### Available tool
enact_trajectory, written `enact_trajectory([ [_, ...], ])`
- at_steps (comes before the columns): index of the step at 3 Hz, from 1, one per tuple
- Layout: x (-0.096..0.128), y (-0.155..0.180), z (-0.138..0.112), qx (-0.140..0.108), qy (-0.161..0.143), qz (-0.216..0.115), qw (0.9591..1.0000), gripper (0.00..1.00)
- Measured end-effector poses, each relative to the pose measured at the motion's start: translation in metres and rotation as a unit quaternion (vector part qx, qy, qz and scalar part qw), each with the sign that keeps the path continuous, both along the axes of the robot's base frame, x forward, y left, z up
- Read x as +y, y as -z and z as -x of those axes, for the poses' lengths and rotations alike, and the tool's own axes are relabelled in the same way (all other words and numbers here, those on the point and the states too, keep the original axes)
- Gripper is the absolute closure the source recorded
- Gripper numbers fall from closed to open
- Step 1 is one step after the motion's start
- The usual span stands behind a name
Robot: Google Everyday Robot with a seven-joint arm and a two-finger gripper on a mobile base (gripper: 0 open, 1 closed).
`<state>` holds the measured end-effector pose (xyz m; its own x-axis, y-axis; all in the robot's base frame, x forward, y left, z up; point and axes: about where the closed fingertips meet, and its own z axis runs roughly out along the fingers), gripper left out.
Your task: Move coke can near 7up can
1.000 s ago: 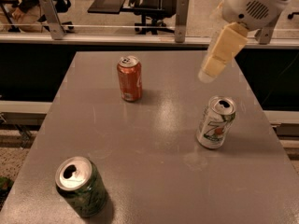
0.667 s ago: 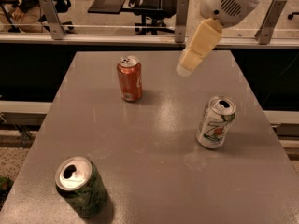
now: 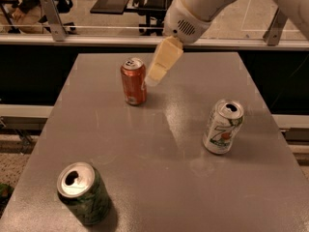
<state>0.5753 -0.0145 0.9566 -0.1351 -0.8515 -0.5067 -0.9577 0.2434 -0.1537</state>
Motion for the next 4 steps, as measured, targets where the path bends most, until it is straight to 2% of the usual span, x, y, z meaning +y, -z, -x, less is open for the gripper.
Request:
enact_trajectory([
  [1, 0.028, 0.027, -0.013, 0.015, -0.005, -0.005, 0.9999, 0.00],
  [3, 0.057, 0.053, -0.021, 0.039, -0.019, -0.018, 0.9989, 0.00],
  [4, 0.064, 0.058, -0.020, 0.047, -0.028, -0.023, 0.9982, 0.13],
])
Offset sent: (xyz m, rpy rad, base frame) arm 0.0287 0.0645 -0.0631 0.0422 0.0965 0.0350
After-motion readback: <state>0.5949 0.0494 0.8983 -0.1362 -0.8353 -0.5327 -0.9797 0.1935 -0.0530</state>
